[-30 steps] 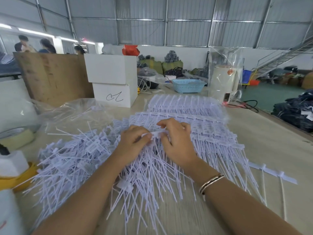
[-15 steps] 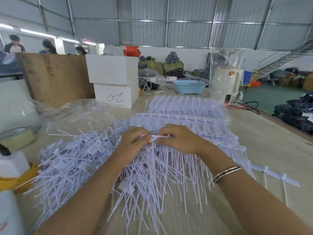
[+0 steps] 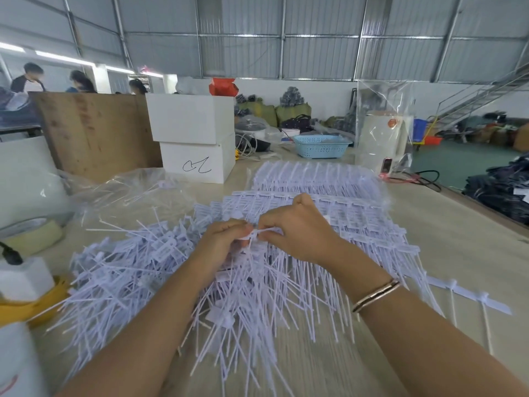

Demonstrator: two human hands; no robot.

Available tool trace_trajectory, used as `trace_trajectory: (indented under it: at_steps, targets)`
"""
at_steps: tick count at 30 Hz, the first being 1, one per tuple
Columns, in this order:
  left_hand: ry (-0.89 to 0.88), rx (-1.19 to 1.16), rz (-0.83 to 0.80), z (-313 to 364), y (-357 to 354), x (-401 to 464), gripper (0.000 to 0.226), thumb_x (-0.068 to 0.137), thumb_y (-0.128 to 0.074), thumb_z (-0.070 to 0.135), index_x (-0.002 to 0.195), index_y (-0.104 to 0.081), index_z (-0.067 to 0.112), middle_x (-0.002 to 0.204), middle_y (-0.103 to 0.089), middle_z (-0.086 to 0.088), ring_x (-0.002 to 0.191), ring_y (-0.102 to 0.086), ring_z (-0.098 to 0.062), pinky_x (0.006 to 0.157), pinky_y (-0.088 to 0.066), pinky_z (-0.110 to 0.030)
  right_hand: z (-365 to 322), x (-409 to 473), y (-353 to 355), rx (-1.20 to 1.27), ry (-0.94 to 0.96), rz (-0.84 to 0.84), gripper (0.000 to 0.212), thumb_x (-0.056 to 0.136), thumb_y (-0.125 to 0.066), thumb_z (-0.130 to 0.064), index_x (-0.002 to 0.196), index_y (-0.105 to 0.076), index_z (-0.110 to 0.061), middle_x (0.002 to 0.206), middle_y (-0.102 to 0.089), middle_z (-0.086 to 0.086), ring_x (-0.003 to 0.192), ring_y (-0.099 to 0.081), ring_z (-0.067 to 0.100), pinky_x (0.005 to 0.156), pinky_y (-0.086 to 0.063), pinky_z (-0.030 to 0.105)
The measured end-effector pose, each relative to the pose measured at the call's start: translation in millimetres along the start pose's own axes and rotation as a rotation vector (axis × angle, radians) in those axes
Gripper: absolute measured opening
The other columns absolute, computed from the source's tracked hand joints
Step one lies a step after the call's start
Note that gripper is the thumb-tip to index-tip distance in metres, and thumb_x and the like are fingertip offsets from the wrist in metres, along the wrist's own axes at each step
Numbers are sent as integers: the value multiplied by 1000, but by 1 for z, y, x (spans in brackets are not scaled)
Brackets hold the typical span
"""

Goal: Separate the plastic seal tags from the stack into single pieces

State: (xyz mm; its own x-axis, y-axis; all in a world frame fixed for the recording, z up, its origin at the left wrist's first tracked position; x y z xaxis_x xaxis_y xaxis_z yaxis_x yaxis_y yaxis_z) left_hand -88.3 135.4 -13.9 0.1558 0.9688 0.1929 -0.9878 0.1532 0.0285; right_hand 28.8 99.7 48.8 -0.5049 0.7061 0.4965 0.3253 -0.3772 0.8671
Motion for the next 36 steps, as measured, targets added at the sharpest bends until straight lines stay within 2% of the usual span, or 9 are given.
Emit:
trace_trajectory:
  at_steps: [5, 11, 15, 18, 21, 24, 27, 32, 36]
  targets:
    - [15, -85, 72, -4, 7, 0, 28, 86, -61, 18, 59, -68, 15, 57, -53, -11, 38, -47, -15, 40, -35, -22, -5, 1, 2, -17, 21, 67, 20, 94, -53, -36, 85, -64, -21, 69, -65, -5, 58, -39, 18, 79, -15, 25]
    - [-39, -160, 11, 2, 4, -1, 27, 84, -59, 21, 62, -75, 23, 60, -66, 5, 52, -60, -10, 46, -43, -18, -5, -1, 9, 115, -20, 165, 17, 94, -56, -30, 92, -71, -22, 63, -65, 0, 56, -40, 20, 80, -19, 25]
    - [-55, -317, 26, 3, 24, 2, 26, 83, -57, 33, 65, -70, 18, 80, -68, -4, 71, -62, -22, 56, -47, -31, 13, -7, 22, 384, -115, 226, 17, 95, -56, -22, 94, -72, -16, 52, -55, -20, 49, -48, 1, 91, -27, 25]
    - [-107, -85, 52, 7, 19, 0, 30, 87, -60, 36, 67, -66, 14, 74, -58, -27, 49, -52, -24, 50, -42, -33, 12, -10, 24, 334, -87, 194, 17, 95, -56, -20, 95, -72, -13, 81, -69, -8, 58, -53, 4, 95, -34, 34]
    - [-232, 247, 189, 14, 15, -4, 31, 91, -61, 28, 61, -56, 22, 52, -53, -2, 38, -48, -13, 45, -43, -26, 17, -8, 16, 259, -122, 103, 25, 95, -50, -12, 111, -68, -14, 98, -60, -2, 80, -53, 17, 92, -35, 42]
    - [-350, 490, 288, 23, 14, -6, 18, 87, -67, 20, 76, -53, 17, 68, -54, -2, 57, -55, -16, 58, -46, -29, 20, -7, 3, 223, -138, 5, 40, 93, -41, -4, 125, -60, -16, 107, -50, 1, 84, -46, 18, 93, -29, 37]
    - [-462, 735, 319, 28, 5, -9, 10, 87, -67, 18, 91, -62, 12, 94, -56, 0, 91, -55, -22, 86, -39, -43, 18, -9, 0, 297, -116, 21, 42, 89, -42, 0, 126, -53, -16, 101, -42, -9, 80, -42, -5, 84, -20, 25]
    - [-596, 631, 240, 40, -3, -19, 46, 92, -32, 44, 92, -67, 15, 99, -54, 10, 102, -49, -10, 92, -33, -33, 14, -10, -7, 371, -104, 37, 53, 83, -43, 4, 131, -37, -17, 102, -42, -4, 75, -42, -12, 84, -19, 13]
    - [-488, 512, 55, 30, -12, -11, 24, 92, -46, 51, 86, -60, 33, 88, -59, 15, 95, -48, -2, 84, -35, -26, 2, -9, -17, 363, -37, -19, 57, 82, -44, 5, 134, -31, -15, 107, -38, -5, 74, -43, -13, 91, -16, 12]
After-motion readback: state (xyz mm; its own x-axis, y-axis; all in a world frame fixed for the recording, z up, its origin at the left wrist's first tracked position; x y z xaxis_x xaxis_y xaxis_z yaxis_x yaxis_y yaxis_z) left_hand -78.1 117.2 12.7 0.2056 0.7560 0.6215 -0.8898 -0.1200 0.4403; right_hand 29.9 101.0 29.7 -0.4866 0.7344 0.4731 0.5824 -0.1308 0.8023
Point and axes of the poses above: each hand's wrist, its own x-axis towards the middle knuckle, its own y-axis out of the back of the hand, z = x × y, the point moved 8 cm from there along x, towards the middle knuckle
